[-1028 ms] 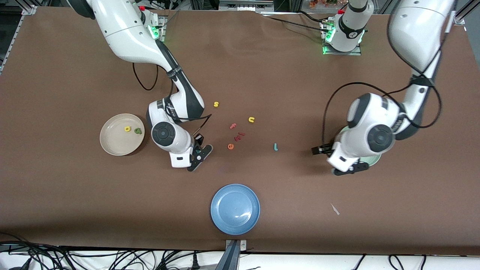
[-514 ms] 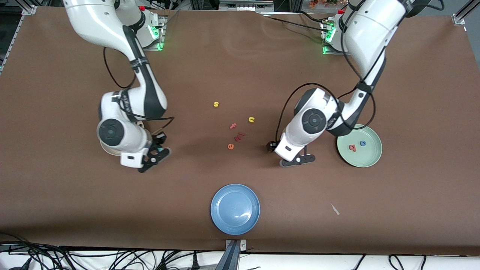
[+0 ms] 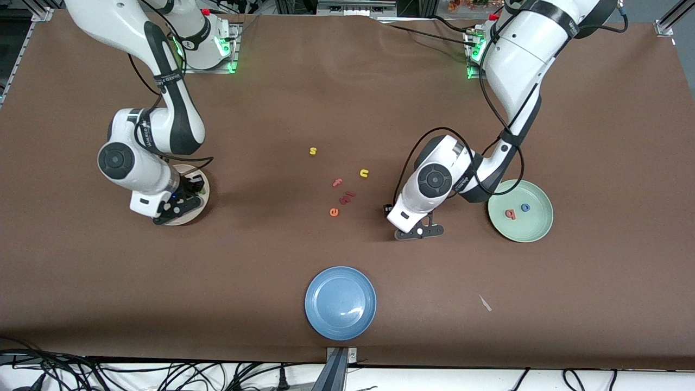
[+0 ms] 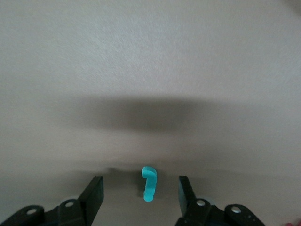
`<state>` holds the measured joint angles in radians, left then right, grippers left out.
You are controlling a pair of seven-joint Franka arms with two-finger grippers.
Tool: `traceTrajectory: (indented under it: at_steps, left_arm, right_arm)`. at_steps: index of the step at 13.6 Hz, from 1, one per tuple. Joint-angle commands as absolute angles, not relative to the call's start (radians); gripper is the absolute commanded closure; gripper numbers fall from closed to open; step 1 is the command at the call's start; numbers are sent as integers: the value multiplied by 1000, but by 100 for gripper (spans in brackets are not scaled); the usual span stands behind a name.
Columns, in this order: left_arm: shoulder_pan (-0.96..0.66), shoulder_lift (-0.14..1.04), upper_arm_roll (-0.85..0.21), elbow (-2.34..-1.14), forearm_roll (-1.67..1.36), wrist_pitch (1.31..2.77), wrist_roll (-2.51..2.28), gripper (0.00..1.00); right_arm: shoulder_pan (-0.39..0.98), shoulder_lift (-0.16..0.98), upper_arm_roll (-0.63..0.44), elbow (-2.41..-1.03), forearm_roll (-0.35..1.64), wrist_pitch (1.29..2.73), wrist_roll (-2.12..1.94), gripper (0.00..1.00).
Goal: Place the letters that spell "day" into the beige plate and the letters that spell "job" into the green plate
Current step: 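Release the teal y on the cream plate while the left gripper grasps teal 1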
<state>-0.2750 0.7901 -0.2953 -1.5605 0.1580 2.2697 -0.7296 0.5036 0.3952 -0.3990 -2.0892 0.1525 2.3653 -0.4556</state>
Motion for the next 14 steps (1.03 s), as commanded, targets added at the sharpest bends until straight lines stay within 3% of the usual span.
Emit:
traceTrajectory:
  at_steps: [1, 2, 3, 6, 10, 14]
  left_arm:
    - [-301, 815, -287, -1528, 190, 2264, -773, 28]
    - [-304, 815, -287, -1528, 192, 2264, -784, 30]
    - [-316, 815, -287, -1528, 193, 2264, -788, 36]
    - [-318, 836, -287, -1528, 195, 2266, -788, 39]
    - [-311, 839, -284, -1528, 199, 2266, -781, 40]
    - [-308, 839, -284, -1526, 199, 2266, -778, 52]
  right_arm:
    - [512, 347, -429, -2207, 138, 2491, -460, 100]
    - [512, 348, -443, -2206, 138, 2488, -459, 61]
    - [514, 345, -448, -2204, 138, 2487, -450, 1]
    - [514, 321, -448, -2183, 143, 2442, -385, 0]
    - [544, 325, -439, -1999, 143, 2162, -197, 0]
    - [603, 334, -440, -1864, 140, 1959, -34, 0]
